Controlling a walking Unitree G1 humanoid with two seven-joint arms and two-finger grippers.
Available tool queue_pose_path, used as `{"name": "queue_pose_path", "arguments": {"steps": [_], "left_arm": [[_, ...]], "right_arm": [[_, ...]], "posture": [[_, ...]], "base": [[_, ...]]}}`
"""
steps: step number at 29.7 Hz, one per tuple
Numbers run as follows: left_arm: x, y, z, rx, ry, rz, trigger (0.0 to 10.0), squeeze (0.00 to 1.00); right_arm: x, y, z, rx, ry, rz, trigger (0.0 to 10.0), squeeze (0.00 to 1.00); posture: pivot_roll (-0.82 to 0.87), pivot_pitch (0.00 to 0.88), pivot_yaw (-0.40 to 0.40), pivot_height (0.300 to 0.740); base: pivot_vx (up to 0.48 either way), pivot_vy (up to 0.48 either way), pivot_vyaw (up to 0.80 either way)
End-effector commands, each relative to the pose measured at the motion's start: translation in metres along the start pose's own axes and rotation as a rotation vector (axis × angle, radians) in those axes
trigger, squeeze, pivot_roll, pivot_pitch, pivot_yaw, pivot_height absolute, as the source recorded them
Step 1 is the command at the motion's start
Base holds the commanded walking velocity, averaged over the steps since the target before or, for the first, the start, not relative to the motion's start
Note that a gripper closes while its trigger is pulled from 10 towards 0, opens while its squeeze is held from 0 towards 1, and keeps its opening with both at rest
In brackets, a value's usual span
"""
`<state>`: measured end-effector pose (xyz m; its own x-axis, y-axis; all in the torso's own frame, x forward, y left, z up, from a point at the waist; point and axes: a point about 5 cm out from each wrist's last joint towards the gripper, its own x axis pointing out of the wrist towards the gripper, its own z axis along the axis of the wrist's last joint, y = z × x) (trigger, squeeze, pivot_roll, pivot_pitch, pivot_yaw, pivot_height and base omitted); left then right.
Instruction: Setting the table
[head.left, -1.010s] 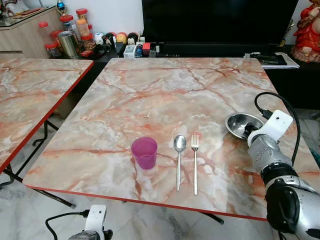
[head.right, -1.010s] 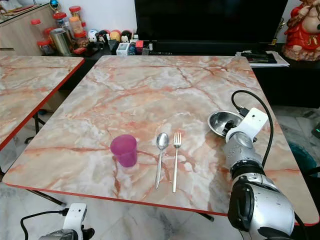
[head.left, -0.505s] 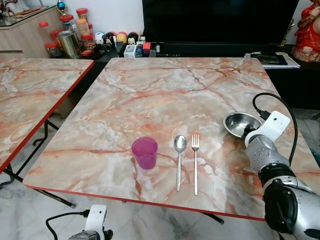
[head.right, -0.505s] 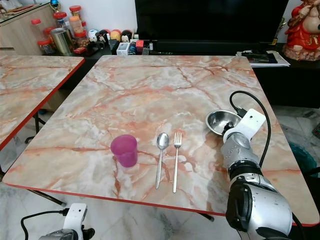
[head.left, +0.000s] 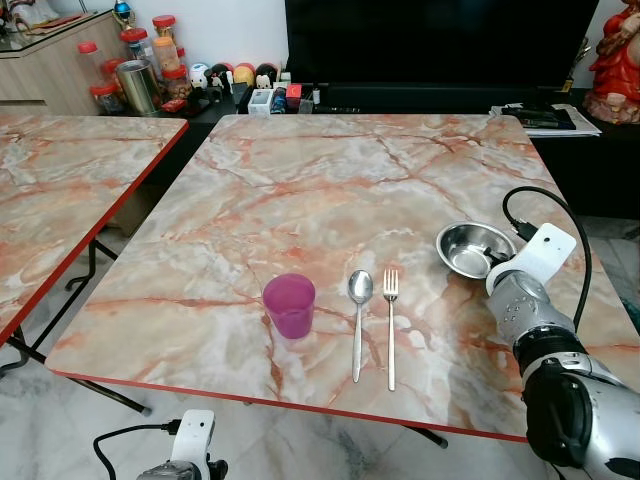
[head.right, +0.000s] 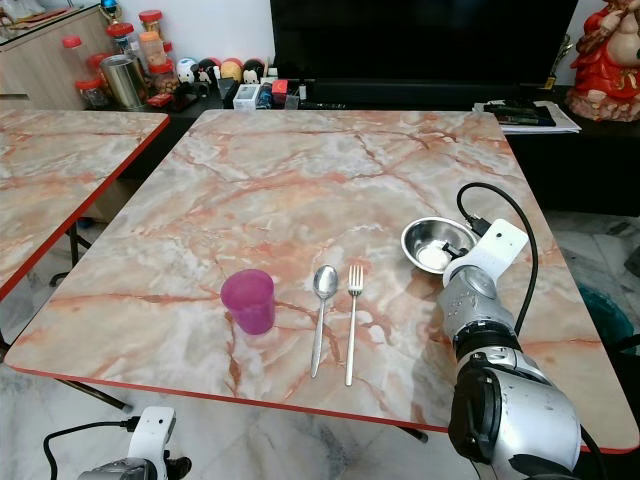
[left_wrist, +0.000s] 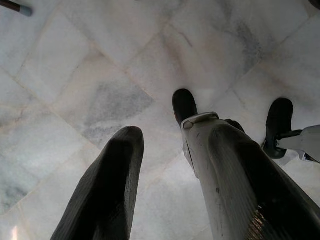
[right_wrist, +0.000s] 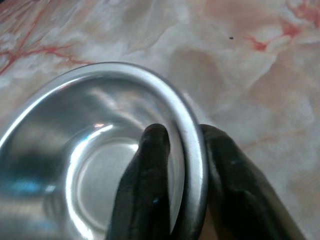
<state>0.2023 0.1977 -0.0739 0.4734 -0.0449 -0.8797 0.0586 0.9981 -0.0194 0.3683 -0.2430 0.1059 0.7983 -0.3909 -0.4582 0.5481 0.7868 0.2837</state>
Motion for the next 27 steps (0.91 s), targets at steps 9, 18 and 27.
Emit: {"name": "queue_pose_path", "arguments": {"steps": [9, 18, 27], "left_arm": [[-0.001, 0.006, 0.000, 0.037, 0.015, 0.016, 10.0, 0.00], [-0.001, 0.006, 0.000, 0.042, 0.014, 0.015, 10.0, 0.00], [-0.001, 0.007, 0.001, 0.036, -0.014, 0.029, 10.0, 0.00]], "right_arm": [[-0.002, 0.010, 0.003, 0.048, -0.019, 0.027, 0.0, 0.00], [-0.004, 0.017, 0.019, 0.175, -0.108, 0.083, 0.0, 0.00], [-0.019, 0.041, 0.060, 0.275, -0.386, 0.306, 10.0, 0.00]], "posture": [[0.01, 0.000, 0.049, 0.740], [0.01, 0.000, 0.049, 0.740], [0.01, 0.000, 0.053, 0.740]], "base": [[0.000, 0.000, 0.00], [0.000, 0.000, 0.00], [0.000, 0.000, 0.00]]}}
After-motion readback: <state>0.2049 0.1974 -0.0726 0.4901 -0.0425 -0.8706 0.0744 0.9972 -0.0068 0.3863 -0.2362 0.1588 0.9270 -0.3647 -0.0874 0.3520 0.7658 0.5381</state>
